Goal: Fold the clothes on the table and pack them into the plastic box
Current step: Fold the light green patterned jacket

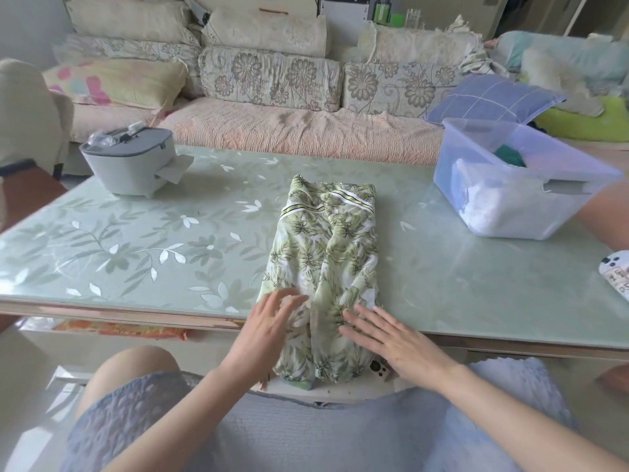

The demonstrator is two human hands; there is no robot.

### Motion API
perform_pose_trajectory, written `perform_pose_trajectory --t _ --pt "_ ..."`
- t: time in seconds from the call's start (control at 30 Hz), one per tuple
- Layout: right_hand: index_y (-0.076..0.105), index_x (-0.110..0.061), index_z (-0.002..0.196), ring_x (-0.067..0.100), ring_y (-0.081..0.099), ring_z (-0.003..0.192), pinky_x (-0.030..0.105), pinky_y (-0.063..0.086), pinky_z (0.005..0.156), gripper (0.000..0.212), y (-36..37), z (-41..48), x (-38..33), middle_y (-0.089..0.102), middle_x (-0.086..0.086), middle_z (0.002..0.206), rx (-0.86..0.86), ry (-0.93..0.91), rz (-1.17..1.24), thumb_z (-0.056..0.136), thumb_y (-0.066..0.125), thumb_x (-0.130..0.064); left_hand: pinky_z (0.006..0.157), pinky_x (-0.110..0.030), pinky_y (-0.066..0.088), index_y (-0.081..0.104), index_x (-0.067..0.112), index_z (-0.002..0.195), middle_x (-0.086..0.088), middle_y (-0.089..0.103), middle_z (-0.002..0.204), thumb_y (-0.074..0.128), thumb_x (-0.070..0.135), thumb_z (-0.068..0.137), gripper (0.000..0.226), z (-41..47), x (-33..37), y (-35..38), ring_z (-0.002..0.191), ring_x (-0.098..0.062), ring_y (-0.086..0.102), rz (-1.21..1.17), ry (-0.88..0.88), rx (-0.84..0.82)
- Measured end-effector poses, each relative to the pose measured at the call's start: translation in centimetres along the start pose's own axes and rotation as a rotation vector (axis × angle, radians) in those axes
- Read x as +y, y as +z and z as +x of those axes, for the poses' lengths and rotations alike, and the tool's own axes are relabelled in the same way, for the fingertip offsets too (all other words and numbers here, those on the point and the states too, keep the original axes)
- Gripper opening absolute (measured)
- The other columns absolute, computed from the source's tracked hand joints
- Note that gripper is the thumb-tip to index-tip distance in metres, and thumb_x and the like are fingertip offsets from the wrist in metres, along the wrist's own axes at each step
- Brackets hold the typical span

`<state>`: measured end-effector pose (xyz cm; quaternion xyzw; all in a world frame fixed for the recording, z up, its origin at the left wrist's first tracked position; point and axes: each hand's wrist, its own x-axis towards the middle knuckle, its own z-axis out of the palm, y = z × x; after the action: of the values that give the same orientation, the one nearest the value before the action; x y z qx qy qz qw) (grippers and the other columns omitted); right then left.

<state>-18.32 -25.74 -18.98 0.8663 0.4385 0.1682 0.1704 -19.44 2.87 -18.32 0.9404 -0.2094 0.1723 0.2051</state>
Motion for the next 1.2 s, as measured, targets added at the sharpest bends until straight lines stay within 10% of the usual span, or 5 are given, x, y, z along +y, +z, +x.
perform_pose_trajectory --t 0.1,0.4,1.0,1.2 --pt "0.009 -0.019 0.153 0.023 0.007 0.147 0.043 0.015 0.113 0.089 0.6 -0.1 0.5 0.006 0.008 0.16 0.018 -0.001 -0.062 0.072 0.002 0.017 0.101 -0.047 0.042 0.039 0.021 0.135 -0.009 0.037 0.136 0.051 -0.027 0.05 0.098 -1.8 -3.1 -1.0 0.121 -0.022 0.037 0.167 -0.079 0.085" --pt "0.007 -0.02 0.147 0.029 0.022 0.143 0.043 0.024 0.113 0.089 2.4 1.1 0.4 0.018 0.014 0.155 0.1 -0.047 -0.011 0.068 0.027 0.015 0.113 -0.048 0.016 0.019 0.021 0.152 -0.016 0.013 0.157 0.041 -0.015 0.06 0.101 -2.1 -6.3 -1.3 0.145 -0.031 0.013 0.586 0.382 -0.165" --pt "0.06 -0.019 0.121 0.026 0.044 0.126 0.042 0.035 0.11 0.051 1.6 2.8 -0.5 0.05 0.007 0.136 0.206 -0.092 0.21 0.081 0.039 0.003 0.109 -0.031 0.033 0.045 0.02 0.129 -0.001 0.049 0.131 0.044 0.011 0.096 0.034 -0.8 -4.1 0.3 0.122 -0.019 0.048 0.202 0.719 -0.083" --pt "0.068 -0.023 0.112 0.013 0.043 0.125 0.037 0.034 0.109 0.069 -1.3 3.0 -0.7 0.061 -0.006 0.124 0.124 0.258 0.792 0.066 0.027 0.007 0.075 -0.023 0.053 0.059 0.028 0.11 0.011 0.066 0.107 0.066 -0.003 0.074 0.048 -0.1 -2.7 -0.8 0.086 -0.008 0.065 -0.154 0.35 -0.094"
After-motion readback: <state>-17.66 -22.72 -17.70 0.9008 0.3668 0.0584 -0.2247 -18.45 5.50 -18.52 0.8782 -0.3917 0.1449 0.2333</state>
